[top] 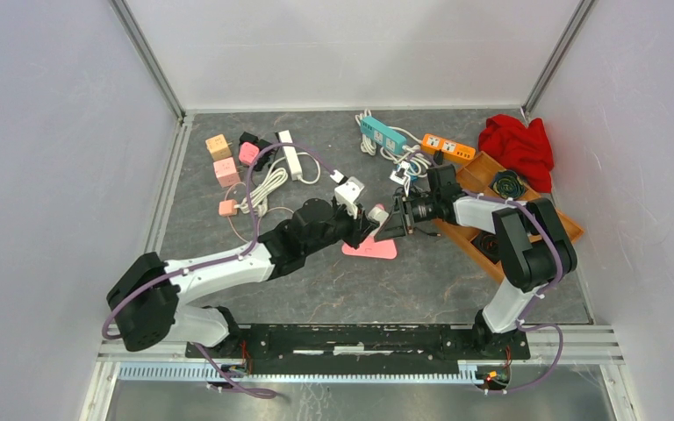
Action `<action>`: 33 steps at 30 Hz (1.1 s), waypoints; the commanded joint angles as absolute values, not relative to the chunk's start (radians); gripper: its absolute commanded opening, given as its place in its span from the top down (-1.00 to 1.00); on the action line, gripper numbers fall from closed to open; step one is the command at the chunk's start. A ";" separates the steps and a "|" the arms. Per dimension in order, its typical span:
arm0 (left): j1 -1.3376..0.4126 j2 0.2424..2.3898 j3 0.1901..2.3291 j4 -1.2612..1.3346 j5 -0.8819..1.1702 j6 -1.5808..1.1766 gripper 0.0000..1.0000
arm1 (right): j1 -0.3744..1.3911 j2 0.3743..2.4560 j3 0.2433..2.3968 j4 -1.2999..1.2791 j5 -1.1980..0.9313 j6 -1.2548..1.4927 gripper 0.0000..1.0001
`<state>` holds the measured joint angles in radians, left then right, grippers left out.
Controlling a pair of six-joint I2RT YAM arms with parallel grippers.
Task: Pull the plug off the socket
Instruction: Remove the plug from the socket.
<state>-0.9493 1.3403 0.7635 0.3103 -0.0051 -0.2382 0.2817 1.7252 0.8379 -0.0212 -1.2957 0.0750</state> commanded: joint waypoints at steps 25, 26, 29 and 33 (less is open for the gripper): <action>-0.989 1.091 0.760 0.363 -0.076 -0.172 0.96 | 0.247 1.728 0.873 0.011 -1.217 0.065 1.00; -0.989 1.085 0.759 0.354 -0.088 -0.169 0.96 | 0.247 1.727 0.873 0.011 -1.218 0.066 1.00; -0.989 1.063 0.757 0.328 -0.118 -0.158 0.96 | 0.246 1.724 0.873 0.011 -1.220 0.065 1.00; -0.989 1.038 0.752 0.300 -0.155 -0.146 0.96 | 0.244 1.723 0.873 0.012 -1.222 0.064 0.99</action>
